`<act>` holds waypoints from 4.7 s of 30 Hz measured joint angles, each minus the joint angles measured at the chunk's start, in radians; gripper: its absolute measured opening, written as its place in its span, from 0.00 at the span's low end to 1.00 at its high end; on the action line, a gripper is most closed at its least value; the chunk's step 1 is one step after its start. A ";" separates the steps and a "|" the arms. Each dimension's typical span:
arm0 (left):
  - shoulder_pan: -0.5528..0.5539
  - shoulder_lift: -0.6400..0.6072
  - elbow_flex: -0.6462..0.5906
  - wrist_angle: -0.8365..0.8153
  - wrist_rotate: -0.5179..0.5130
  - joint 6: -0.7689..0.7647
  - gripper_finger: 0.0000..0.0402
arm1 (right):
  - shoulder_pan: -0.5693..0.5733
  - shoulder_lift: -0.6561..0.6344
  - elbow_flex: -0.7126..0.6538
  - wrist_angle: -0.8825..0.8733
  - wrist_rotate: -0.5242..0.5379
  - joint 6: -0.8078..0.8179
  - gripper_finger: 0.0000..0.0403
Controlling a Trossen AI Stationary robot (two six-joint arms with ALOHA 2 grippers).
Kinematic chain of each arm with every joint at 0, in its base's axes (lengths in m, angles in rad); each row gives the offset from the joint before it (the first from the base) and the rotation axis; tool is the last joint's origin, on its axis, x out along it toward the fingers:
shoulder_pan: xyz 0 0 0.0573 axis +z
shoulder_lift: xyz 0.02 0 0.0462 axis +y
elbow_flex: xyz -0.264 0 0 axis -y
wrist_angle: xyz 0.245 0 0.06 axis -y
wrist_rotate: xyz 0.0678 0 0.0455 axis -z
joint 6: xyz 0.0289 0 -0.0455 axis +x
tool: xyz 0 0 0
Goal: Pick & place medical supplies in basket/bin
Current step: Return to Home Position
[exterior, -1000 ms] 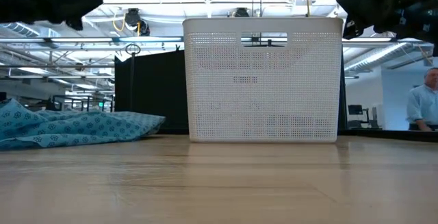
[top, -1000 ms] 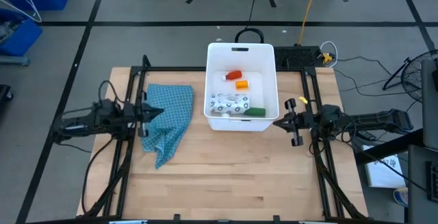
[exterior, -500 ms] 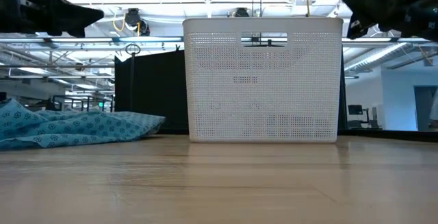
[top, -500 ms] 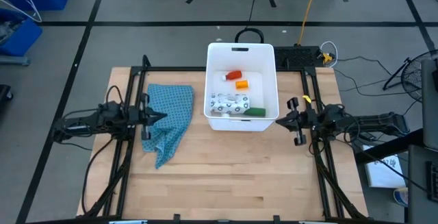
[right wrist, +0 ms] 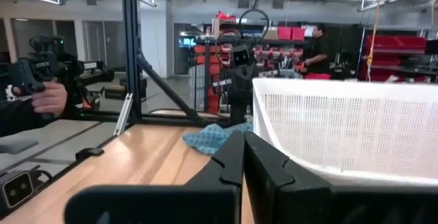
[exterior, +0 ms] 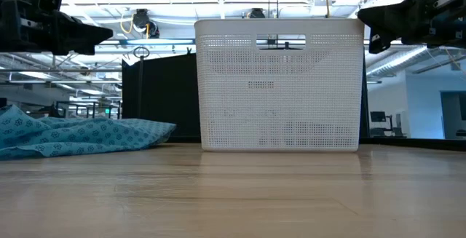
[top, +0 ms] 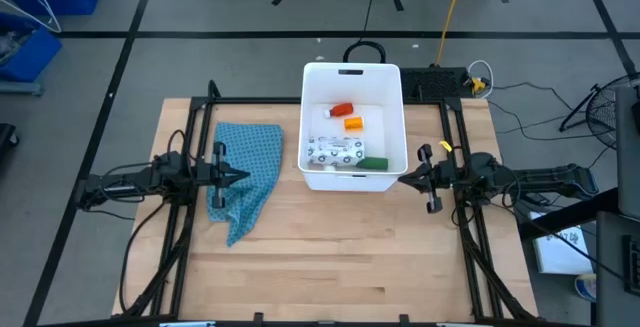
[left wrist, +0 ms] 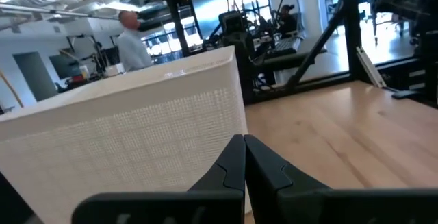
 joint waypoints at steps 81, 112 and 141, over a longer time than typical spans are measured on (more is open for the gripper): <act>0.000 0.001 0.000 -0.036 -0.054 -0.072 0.10 | 0.000 0.001 0.000 0.024 0.000 -0.002 0.00; 0.000 0.001 0.000 -0.036 -0.054 -0.071 0.10 | 0.000 0.001 0.000 0.024 0.000 -0.002 0.00; 0.000 0.001 0.001 -0.036 -0.054 -0.071 0.10 | 0.000 0.001 0.000 0.024 0.000 -0.003 0.00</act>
